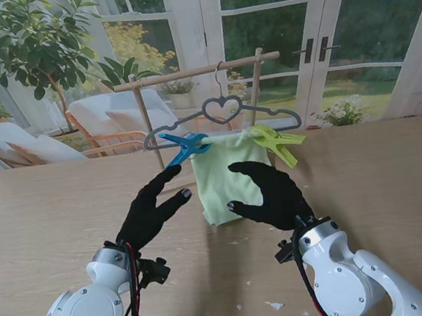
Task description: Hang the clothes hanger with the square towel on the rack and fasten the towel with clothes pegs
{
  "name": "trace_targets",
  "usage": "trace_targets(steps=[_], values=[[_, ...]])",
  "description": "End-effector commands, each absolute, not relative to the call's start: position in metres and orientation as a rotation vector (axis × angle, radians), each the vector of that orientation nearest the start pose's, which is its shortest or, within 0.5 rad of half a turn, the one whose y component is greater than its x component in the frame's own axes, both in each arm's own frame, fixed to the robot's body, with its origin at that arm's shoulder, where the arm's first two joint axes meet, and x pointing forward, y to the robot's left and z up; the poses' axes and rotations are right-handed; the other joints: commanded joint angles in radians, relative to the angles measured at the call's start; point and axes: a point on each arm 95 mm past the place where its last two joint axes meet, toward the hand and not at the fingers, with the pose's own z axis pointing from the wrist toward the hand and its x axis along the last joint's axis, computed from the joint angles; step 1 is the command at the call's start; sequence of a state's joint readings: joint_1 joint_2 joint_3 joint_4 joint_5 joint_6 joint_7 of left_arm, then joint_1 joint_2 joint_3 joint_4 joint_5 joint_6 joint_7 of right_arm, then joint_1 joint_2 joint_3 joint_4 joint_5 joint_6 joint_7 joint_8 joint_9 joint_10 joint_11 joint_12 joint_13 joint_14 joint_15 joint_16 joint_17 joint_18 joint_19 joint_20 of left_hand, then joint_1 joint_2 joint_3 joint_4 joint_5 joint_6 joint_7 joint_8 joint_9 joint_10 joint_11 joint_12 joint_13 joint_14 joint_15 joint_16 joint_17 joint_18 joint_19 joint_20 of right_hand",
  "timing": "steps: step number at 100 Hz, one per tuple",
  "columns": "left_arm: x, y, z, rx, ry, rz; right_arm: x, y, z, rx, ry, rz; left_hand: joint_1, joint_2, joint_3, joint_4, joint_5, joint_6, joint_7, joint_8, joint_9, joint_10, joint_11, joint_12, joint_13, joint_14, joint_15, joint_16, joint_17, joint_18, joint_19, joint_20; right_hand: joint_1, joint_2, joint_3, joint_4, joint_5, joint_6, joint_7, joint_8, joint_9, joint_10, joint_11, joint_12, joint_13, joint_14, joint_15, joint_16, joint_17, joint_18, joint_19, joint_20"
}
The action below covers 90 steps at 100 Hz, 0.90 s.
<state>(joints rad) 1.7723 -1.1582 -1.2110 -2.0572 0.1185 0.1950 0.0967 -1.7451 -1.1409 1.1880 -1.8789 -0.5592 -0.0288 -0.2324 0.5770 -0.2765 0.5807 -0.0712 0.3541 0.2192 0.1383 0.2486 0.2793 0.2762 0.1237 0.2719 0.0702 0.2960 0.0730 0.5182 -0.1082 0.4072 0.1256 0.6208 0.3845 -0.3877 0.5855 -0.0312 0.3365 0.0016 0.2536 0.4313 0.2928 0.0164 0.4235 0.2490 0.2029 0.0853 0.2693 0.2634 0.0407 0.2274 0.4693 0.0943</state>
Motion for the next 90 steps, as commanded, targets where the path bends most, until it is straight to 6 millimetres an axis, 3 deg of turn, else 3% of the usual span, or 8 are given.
trace_targets(steps=[1,10,26,44,65,90], values=[[0.326,-0.077,-0.245,-2.067,0.772,-2.171,0.335,0.061,-0.287,-1.942,-1.285,-2.627,0.013,0.036,-0.021,0.018,-0.036,-0.011,-0.009,-0.012,-0.035,-0.026,-0.014,-0.004,-0.043,-0.038,-0.006,-0.013,-0.002,-0.048,-0.037,-0.025,0.023,0.036,-0.019,0.011,-0.019,-0.047,-0.005,-0.013,-0.024,-0.038,-0.012,-0.008,-0.037,-0.036,0.001,-0.014,-0.025,-0.036,-0.039,0.48],[0.325,-0.086,-0.25,-2.089,0.728,-2.197,0.334,0.061,-0.287,-1.936,-1.281,-2.591,0.006,0.067,-0.051,0.018,-0.069,-0.023,-0.002,-0.013,-0.071,-0.052,-0.002,-0.005,-0.059,-0.053,-0.008,-0.018,0.007,-0.064,-0.049,-0.063,0.044,0.114,-0.059,0.03,-0.071,-0.072,-0.02,-0.013,-0.083,-0.062,-0.013,-0.011,-0.076,-0.062,-0.01,-0.022,-0.046,-0.068,-0.074,0.504],[0.324,-0.094,-0.26,-2.141,0.673,-2.242,0.329,0.064,-0.296,-1.923,-1.256,-2.581,0.006,0.115,-0.12,0.015,-0.11,-0.043,0.019,-0.015,-0.111,-0.067,0.031,-0.012,-0.056,-0.066,-0.015,-0.047,0.01,-0.081,-0.05,-0.108,0.044,0.132,-0.058,0.039,-0.062,-0.103,-0.018,-0.009,-0.086,-0.076,0.0,-0.007,-0.074,-0.069,-0.01,-0.023,-0.044,-0.073,-0.08,0.511],[0.324,-0.095,-0.271,-2.291,0.571,-2.246,0.331,0.065,-0.304,-1.915,-1.247,-2.547,0.032,0.128,-0.153,0.011,-0.122,-0.049,0.046,-0.018,-0.116,-0.073,0.023,-0.024,-0.053,-0.08,-0.024,-0.083,0.019,-0.102,-0.07,-0.165,0.006,0.144,-0.057,0.045,-0.077,-0.14,-0.039,-0.018,-0.101,-0.128,-0.028,-0.024,-0.082,-0.091,-0.039,-0.045,-0.07,-0.1,-0.103,0.523],[0.326,-0.098,-0.274,-2.369,0.588,-2.225,0.335,0.064,-0.306,-1.859,-1.295,-2.549,0.039,0.124,-0.151,0.013,-0.119,-0.056,0.053,-0.02,-0.117,-0.076,0.023,-0.023,-0.053,-0.085,-0.024,-0.091,0.019,-0.107,-0.073,-0.181,-0.046,0.161,-0.051,0.036,-0.097,-0.185,-0.082,-0.017,-0.099,-0.157,-0.077,-0.045,-0.09,-0.108,-0.092,-0.054,-0.089,-0.111,-0.12,0.537],[0.324,-0.101,-0.273,-2.406,0.58,-2.21,0.337,0.062,-0.307,-1.849,-1.27,-2.569,0.05,0.118,-0.147,0.015,-0.118,-0.058,0.061,-0.02,-0.118,-0.074,0.023,-0.02,-0.053,-0.087,-0.025,-0.098,0.02,-0.108,-0.076,-0.196,-0.05,0.165,-0.041,0.033,-0.087,-0.195,-0.113,-0.011,-0.095,-0.16,-0.08,-0.045,-0.087,-0.113,-0.098,-0.051,-0.089,-0.11,-0.124,0.542]])
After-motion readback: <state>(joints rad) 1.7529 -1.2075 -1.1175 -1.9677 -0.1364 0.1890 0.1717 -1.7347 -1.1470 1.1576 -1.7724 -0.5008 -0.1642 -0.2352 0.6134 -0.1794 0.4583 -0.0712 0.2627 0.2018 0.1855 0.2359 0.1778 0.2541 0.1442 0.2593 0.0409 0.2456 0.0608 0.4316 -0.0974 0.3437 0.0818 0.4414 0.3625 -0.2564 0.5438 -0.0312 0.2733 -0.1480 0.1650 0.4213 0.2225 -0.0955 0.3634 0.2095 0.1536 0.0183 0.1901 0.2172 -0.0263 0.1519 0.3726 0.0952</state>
